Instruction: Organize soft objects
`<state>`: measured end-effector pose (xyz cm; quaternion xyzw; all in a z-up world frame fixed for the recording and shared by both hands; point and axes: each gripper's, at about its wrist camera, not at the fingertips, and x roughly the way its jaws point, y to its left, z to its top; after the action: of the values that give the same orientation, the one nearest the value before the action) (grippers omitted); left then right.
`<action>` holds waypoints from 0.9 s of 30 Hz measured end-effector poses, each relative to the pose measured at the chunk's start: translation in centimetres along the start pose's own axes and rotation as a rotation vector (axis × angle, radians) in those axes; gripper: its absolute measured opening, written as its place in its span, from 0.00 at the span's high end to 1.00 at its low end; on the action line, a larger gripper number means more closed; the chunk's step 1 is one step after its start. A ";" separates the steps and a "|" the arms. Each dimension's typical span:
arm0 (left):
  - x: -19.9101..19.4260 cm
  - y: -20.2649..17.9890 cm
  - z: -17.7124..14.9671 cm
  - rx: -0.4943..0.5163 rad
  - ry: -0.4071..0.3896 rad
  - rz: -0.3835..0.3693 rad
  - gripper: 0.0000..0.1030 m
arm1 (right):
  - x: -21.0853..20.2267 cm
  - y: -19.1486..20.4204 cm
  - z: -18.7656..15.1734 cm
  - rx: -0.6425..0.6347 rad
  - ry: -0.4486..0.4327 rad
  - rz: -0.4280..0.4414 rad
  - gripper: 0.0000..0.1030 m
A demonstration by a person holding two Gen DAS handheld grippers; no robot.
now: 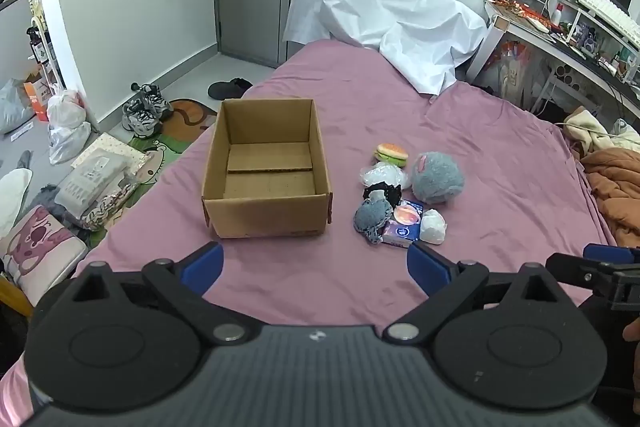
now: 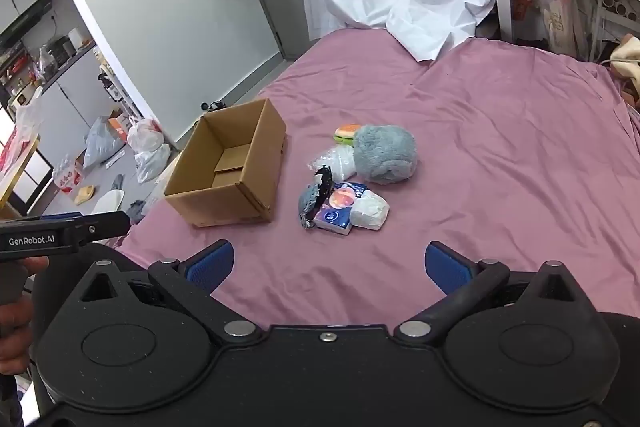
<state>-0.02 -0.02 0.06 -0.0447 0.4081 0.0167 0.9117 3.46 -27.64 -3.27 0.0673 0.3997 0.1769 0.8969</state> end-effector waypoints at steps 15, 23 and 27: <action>-1.3 -0.1 0.5 -0.015 -0.001 -0.018 0.05 | -0.5 1.1 0.2 -0.006 0.017 -0.001 0.00; -1.1 -0.8 0.7 -0.003 0.002 -0.015 0.05 | -1.2 1.2 0.2 -0.008 0.020 -0.001 0.00; -1.3 -0.6 0.8 -0.017 -0.006 -0.013 0.05 | -1.1 1.2 0.3 -0.012 0.028 -0.014 0.00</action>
<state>-0.28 -0.50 1.62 -0.0550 0.4051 0.0142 0.9125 2.63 -26.90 -1.99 0.0565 0.4117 0.1741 0.8928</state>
